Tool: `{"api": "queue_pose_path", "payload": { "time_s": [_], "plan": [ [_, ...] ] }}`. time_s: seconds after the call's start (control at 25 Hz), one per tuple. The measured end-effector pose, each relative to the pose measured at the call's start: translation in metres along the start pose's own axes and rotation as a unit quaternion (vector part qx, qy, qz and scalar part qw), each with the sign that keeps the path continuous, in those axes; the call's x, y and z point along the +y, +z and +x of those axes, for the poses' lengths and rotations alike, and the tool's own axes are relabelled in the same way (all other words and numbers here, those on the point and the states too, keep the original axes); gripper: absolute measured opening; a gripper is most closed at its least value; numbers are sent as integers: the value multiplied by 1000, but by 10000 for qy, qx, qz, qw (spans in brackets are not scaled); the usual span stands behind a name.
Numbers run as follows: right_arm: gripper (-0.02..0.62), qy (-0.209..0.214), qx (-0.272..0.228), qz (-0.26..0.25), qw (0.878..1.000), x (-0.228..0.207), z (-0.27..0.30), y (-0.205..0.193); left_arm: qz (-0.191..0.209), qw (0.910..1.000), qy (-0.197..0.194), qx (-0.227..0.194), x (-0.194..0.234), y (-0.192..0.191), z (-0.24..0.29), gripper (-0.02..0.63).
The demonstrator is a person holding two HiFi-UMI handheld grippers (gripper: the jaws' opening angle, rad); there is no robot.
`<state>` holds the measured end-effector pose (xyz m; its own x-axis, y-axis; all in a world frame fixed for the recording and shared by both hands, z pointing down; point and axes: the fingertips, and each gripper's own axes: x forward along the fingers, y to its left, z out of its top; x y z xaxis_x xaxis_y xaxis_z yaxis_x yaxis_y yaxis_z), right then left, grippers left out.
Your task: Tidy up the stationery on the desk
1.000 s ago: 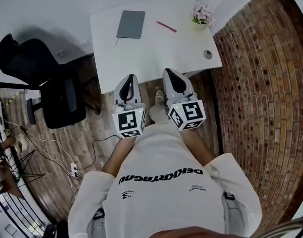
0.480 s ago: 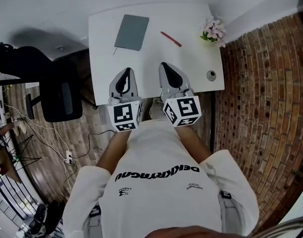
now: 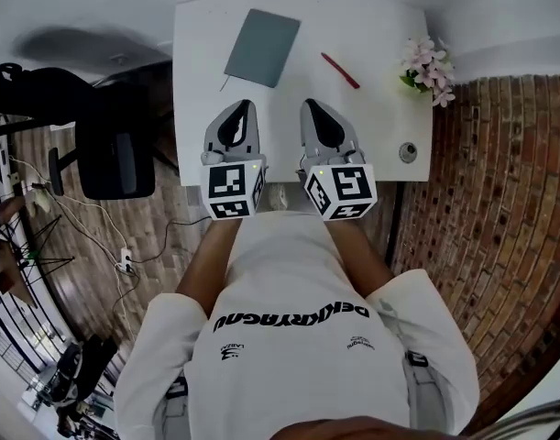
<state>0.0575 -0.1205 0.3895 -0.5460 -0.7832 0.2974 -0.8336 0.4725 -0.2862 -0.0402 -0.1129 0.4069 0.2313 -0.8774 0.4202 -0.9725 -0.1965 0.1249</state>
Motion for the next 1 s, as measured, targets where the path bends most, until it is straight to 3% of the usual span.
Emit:
{"api": "queue_pose_path", "payload": {
  "time_s": [0.44, 1.0],
  "plan": [
    [21, -475, 451, 285, 9974, -17, 74, -41, -38, 9965, -504, 662, 53, -35, 67, 65],
    [87, -987, 1165, 753, 9854, -62, 154, -104, -128, 9832, -793, 1639, 102, -77, 163, 121]
  ]
}}
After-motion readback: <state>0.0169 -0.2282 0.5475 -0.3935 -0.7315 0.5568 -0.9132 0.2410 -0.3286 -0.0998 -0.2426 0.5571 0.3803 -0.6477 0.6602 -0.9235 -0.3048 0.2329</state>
